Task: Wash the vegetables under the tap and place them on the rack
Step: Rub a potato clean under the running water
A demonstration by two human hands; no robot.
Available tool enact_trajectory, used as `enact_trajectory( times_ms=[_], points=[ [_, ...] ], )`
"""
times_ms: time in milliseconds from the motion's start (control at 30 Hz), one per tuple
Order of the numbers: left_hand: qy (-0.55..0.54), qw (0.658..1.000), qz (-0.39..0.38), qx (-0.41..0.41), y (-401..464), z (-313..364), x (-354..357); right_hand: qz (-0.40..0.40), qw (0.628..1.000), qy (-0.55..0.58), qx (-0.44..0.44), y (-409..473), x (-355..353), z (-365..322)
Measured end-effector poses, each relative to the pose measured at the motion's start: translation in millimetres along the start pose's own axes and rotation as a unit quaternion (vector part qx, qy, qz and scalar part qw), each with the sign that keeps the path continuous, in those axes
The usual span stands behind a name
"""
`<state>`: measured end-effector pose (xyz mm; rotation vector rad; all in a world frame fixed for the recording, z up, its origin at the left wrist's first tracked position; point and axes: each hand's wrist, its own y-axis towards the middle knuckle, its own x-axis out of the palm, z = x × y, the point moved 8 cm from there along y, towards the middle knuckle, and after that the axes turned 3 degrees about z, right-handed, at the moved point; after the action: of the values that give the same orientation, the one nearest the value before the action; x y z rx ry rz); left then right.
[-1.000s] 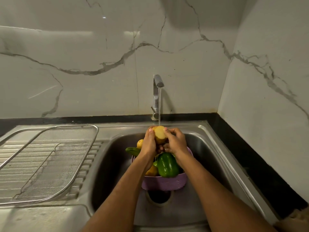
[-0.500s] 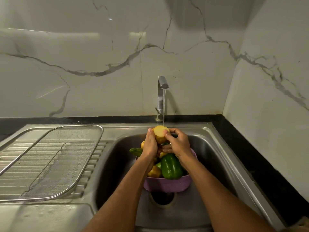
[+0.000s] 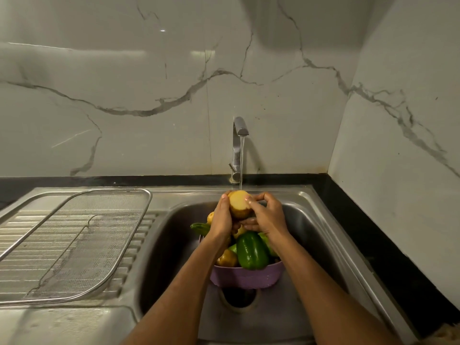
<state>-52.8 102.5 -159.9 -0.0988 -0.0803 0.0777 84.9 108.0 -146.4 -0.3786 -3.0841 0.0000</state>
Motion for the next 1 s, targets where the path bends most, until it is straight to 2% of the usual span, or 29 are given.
enact_trajectory(
  times_ms=[100,233,333,433,567,633,800,1000],
  points=[
    [0.011,1.000,-0.012,0.014,-1,0,4,0.055,0.998,-0.011,-0.008,4,-9,4],
    [0.012,1.000,-0.021,0.017,-4,2,5,0.076,0.997,-0.001,-0.011,3,-14,1],
    [0.030,0.998,-0.032,0.036,-3,3,5,0.065,0.997,-0.028,-0.019,-1,-10,-1],
    [0.027,0.999,-0.026,0.029,-4,2,0,0.022,0.997,-0.065,-0.024,-1,0,2],
    [0.006,1.000,0.019,0.002,-1,0,-11,-0.033,0.999,-0.028,-0.005,0,8,2],
    [0.015,0.999,0.030,-0.005,-2,1,-11,-0.016,0.999,-0.027,-0.011,2,5,3],
    [0.068,0.996,-0.042,0.029,-12,7,3,0.062,0.987,-0.118,-0.086,1,-2,-4],
    [0.098,0.994,-0.006,0.057,-7,8,0,0.012,0.985,-0.140,-0.098,5,0,-8]
  ],
)
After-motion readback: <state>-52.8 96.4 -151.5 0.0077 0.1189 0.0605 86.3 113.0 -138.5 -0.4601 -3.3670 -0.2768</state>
